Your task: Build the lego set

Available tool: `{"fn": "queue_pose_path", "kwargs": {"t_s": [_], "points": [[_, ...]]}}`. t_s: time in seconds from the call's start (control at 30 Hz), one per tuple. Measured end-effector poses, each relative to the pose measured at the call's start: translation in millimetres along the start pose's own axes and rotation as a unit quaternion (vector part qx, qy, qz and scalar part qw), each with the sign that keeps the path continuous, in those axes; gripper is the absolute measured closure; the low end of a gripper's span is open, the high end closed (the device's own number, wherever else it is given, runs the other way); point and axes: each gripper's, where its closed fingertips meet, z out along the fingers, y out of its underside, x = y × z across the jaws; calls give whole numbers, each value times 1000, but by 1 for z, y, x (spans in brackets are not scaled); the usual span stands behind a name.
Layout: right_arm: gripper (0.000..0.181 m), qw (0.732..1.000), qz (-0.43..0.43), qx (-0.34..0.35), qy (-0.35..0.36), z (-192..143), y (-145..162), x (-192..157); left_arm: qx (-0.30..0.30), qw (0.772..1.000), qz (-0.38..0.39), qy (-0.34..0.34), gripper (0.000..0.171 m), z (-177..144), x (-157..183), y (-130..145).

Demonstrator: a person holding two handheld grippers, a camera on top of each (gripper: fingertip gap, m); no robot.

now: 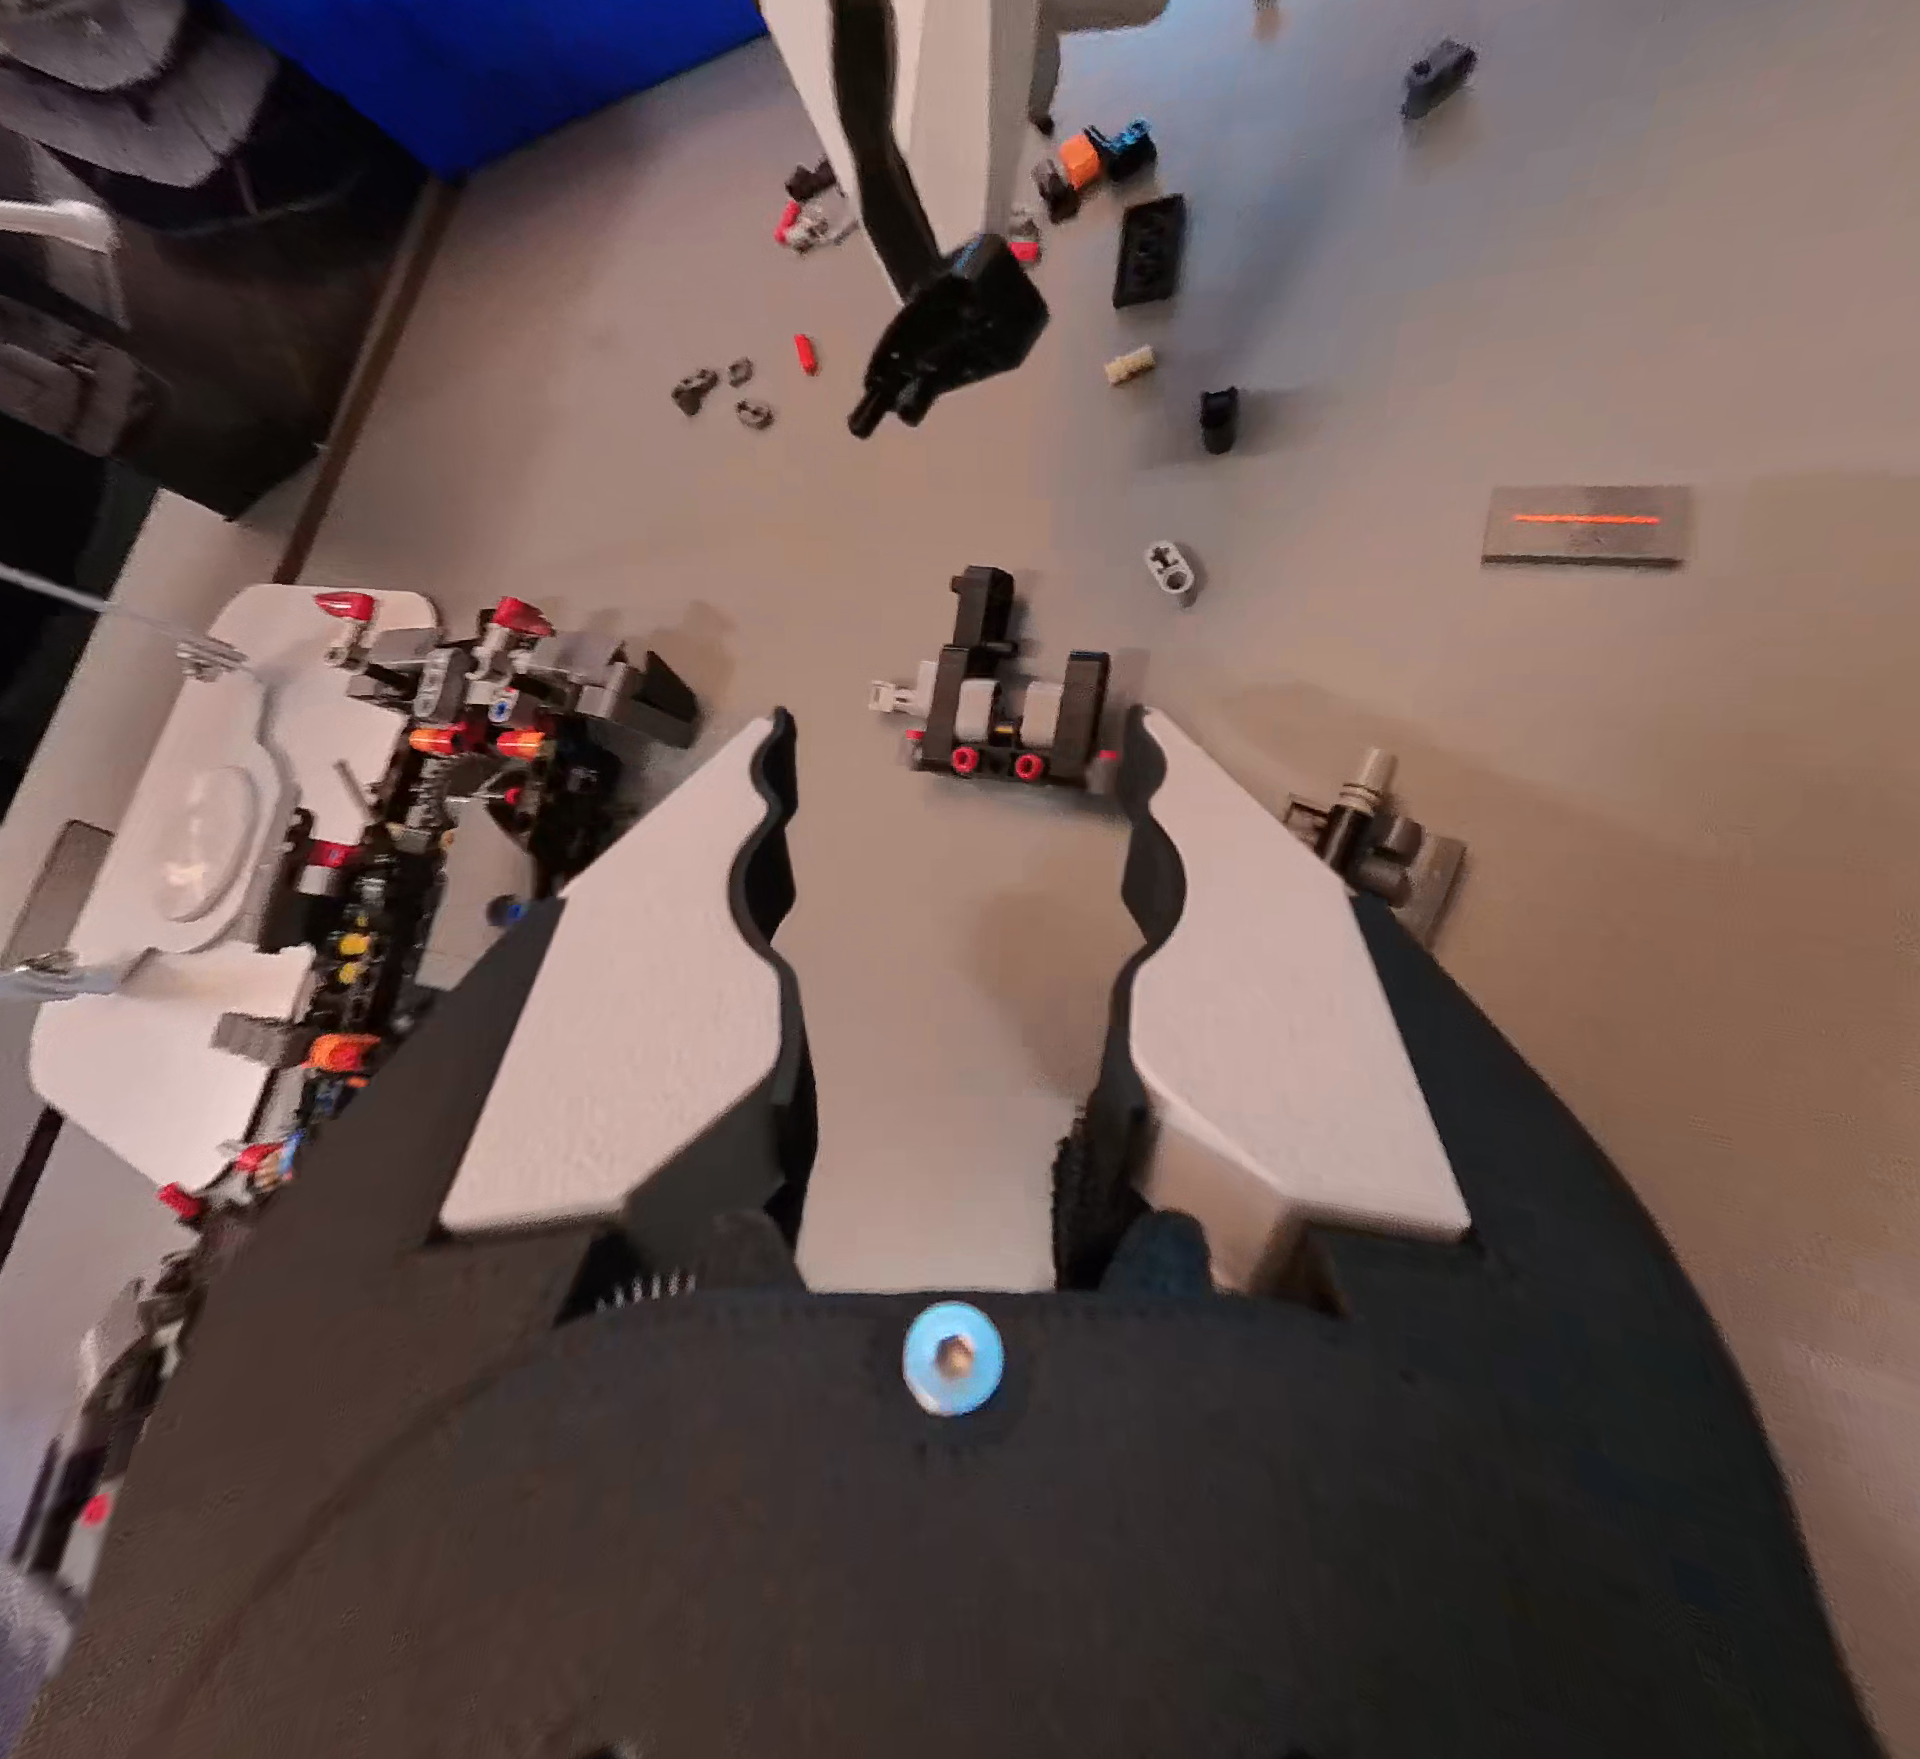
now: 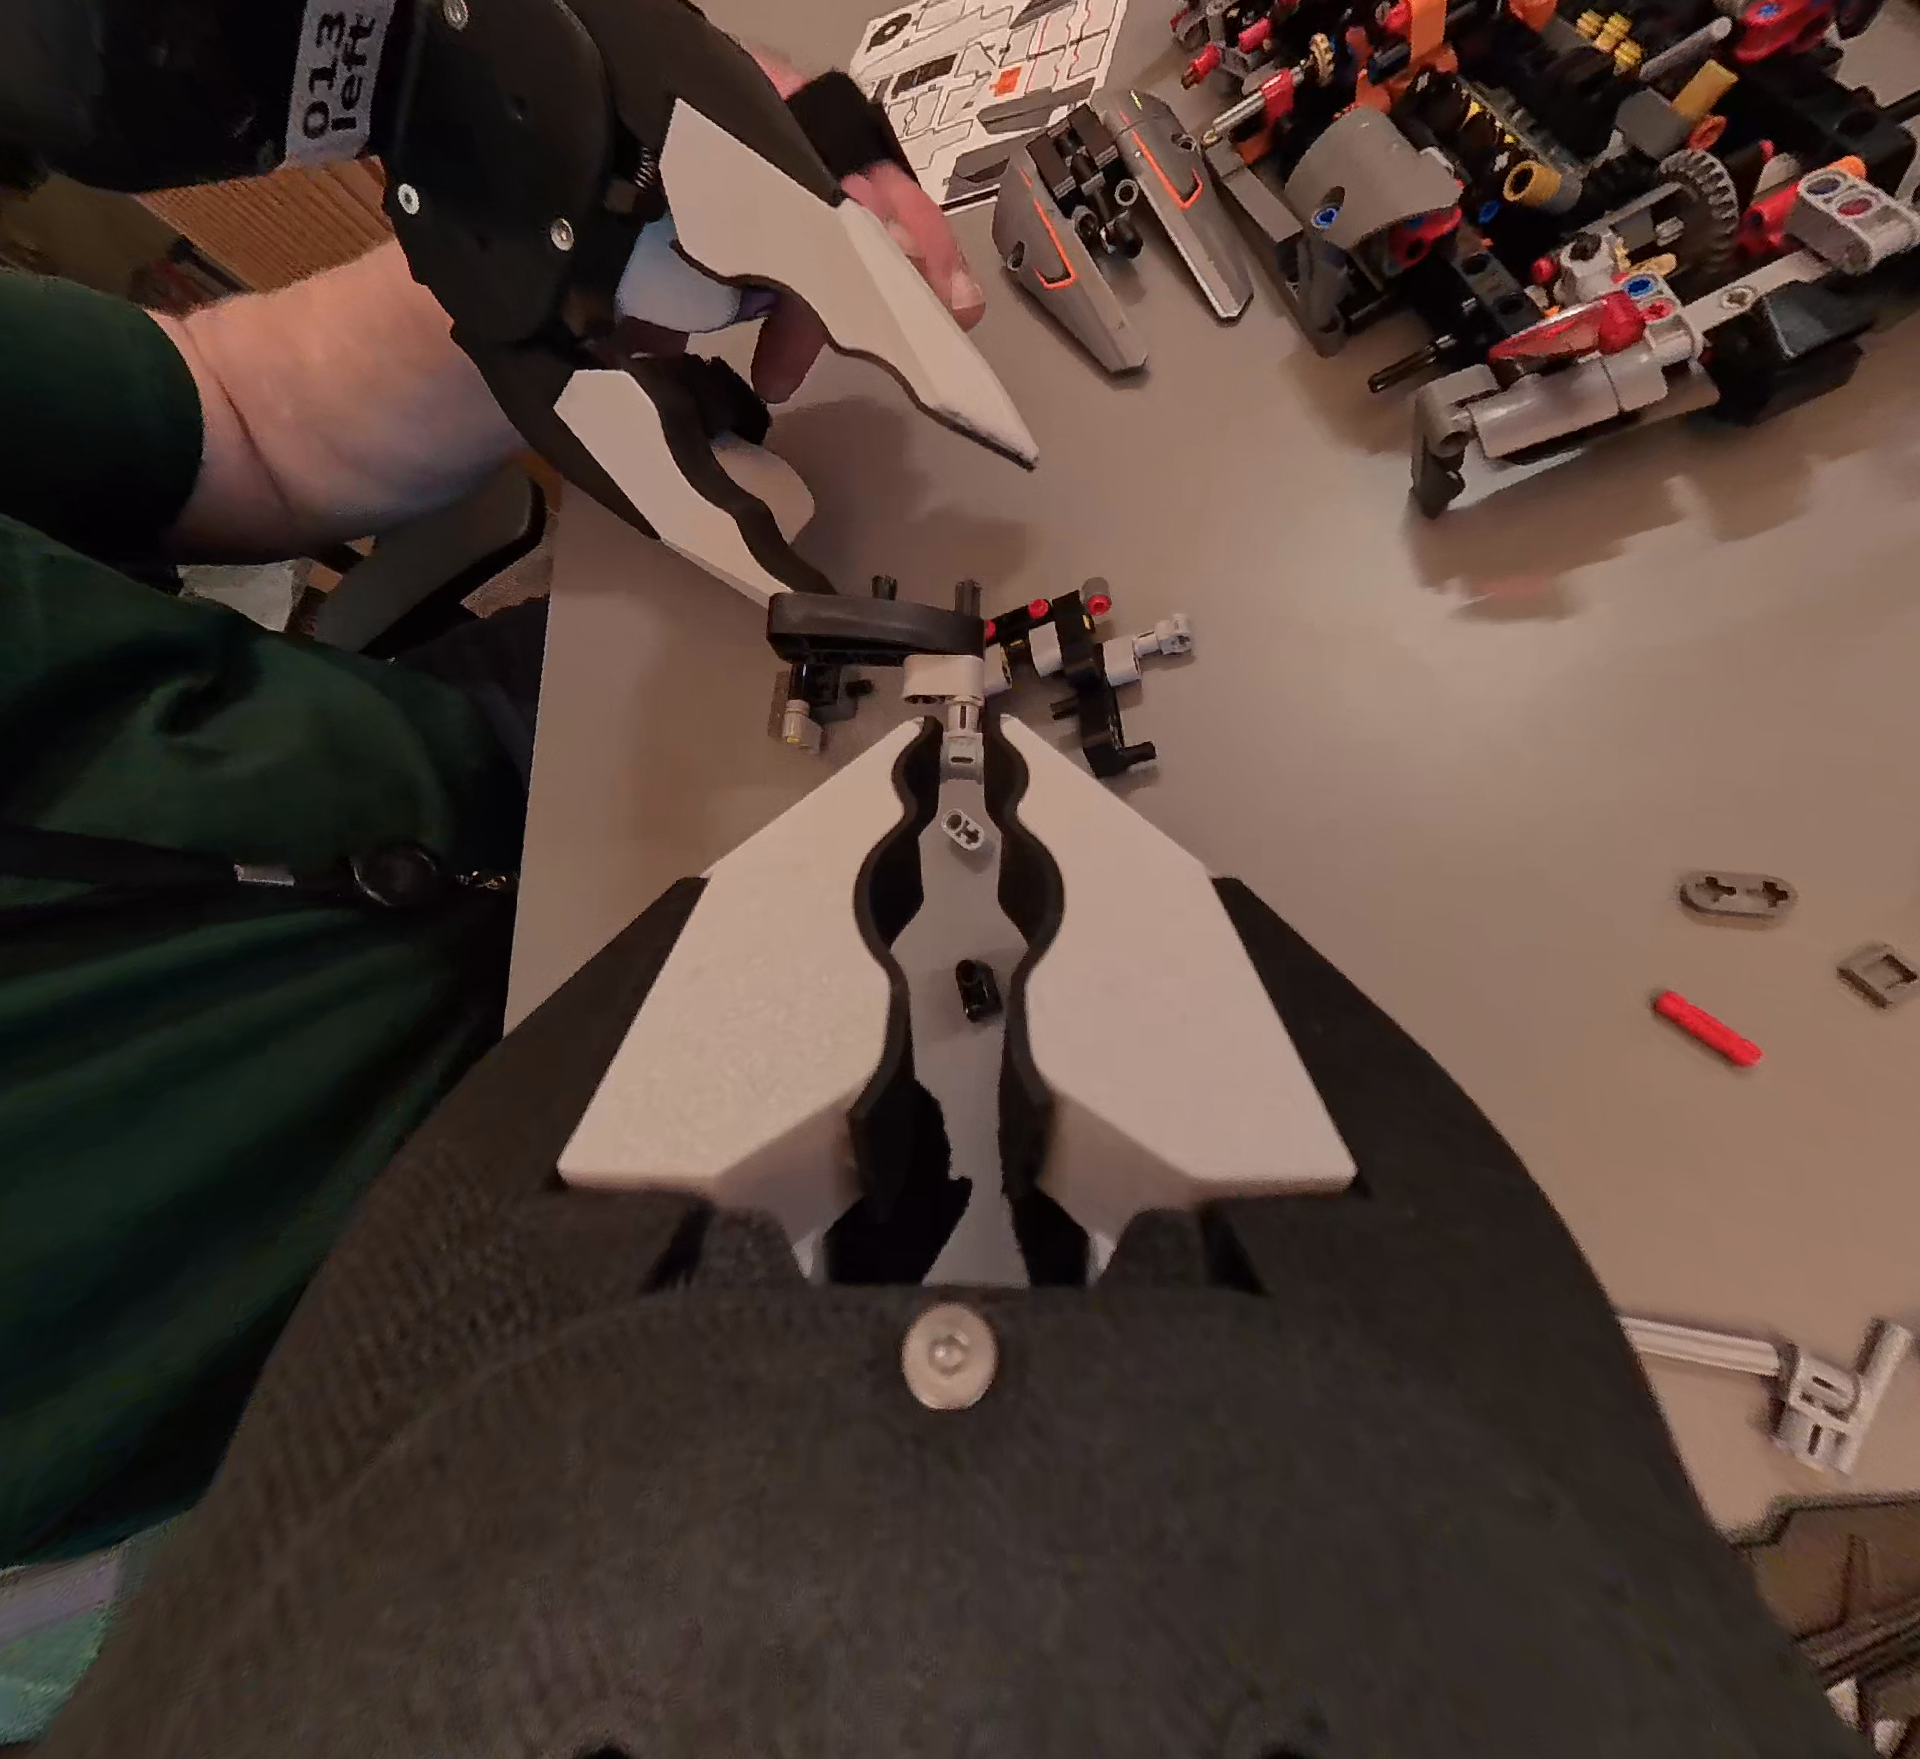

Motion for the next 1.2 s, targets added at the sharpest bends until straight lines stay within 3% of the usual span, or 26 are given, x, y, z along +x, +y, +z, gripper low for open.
{"fn": "queue_pose_path", "kwargs": {"t_s": [0.33, 0.57, 0.67, 0.93, 1.07, 1.2], "points": [[176, 1000, 3, 1, 17, -9, 9, 9, -66, 997, 2, 34, 107, 30, 9, 19], [176, 1000, 2, 10, 21, -14, 8, 9, -98, 994, 36, 33, 134, 30, -1, 29], [176, 1000, 2, 7, 29, -15, 9, 12, -118, 992, 31, 14, 124, 22, -17, 36], [176, 999, 5, 7, 36, -16, 11, 16, -152, 986, -67, 1, 109, 24, -8, 38], [176, 999, 6, 3, 38, -15, 12, 17, -143, 986, -89, -10, 120, 30, -12, 37], [176, 999, 6, 2, 39, -15, 13, 18, -161, 986, -48, -17, 134, 27, -21, 45]]}}
